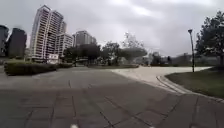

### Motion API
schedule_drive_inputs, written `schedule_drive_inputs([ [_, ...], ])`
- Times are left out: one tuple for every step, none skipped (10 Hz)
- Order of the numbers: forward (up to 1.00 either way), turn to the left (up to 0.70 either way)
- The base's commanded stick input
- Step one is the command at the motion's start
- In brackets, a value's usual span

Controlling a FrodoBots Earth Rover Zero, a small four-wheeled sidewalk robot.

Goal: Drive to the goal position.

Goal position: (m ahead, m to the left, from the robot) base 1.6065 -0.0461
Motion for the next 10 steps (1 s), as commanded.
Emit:
schedule_drive_inputs([
  [1.0,-0.03],
  [1.0,-0.04],
  [1.0,-0.12],
  [1.0,-0.21],
  [1.0,-0.29],
  [1.0,-0.33],
  [1.0,-0.18],
  [1.0,-0.03],
  [1.0,0.0],
  [1.0,0.0],
])
